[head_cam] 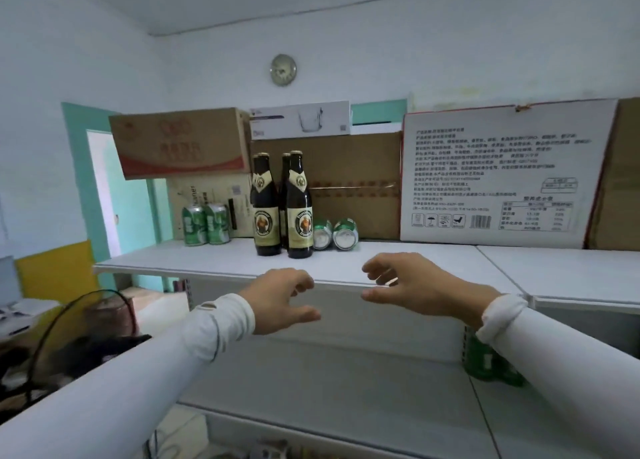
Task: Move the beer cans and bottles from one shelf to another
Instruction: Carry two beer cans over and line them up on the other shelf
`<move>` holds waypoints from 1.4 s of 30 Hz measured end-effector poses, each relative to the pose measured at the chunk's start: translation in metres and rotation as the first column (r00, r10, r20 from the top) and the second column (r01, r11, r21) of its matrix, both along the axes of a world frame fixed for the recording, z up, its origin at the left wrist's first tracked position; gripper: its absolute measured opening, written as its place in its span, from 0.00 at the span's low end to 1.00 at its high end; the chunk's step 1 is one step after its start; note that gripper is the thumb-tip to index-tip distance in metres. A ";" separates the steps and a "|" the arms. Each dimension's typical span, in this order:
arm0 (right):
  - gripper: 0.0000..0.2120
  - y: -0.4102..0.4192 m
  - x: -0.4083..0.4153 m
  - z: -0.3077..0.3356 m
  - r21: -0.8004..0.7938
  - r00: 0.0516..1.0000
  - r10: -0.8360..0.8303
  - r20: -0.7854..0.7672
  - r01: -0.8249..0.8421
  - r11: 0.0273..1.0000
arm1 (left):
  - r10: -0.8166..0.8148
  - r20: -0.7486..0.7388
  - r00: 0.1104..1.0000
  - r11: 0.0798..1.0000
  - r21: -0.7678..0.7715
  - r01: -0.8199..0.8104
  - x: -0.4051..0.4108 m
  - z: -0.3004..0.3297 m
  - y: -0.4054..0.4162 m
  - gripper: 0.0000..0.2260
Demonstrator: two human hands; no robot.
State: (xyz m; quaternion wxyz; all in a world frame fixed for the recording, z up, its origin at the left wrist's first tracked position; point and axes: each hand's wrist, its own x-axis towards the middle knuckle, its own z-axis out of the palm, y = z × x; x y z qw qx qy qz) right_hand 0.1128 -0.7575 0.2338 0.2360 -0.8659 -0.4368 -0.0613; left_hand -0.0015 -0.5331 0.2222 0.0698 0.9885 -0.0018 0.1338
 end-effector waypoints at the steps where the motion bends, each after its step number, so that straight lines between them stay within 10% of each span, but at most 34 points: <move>1: 0.26 0.003 0.001 0.005 -0.017 1.000 -0.011 0.016 0.011 1.000 | 0.000 0.011 1.000 1.000 -0.005 0.000 0.004 0.004 0.007 0.25; 14: 0.25 0.026 0.100 0.034 -0.114 0.987 -0.073 0.145 0.090 0.989 | -0.024 0.055 0.998 0.996 0.083 0.019 0.096 0.033 0.024 0.22; 42: 0.34 0.123 0.295 0.017 -0.274 0.829 0.447 0.336 -0.368 0.888 | 0.349 -0.002 0.937 0.912 0.229 -0.339 0.250 0.064 0.023 0.19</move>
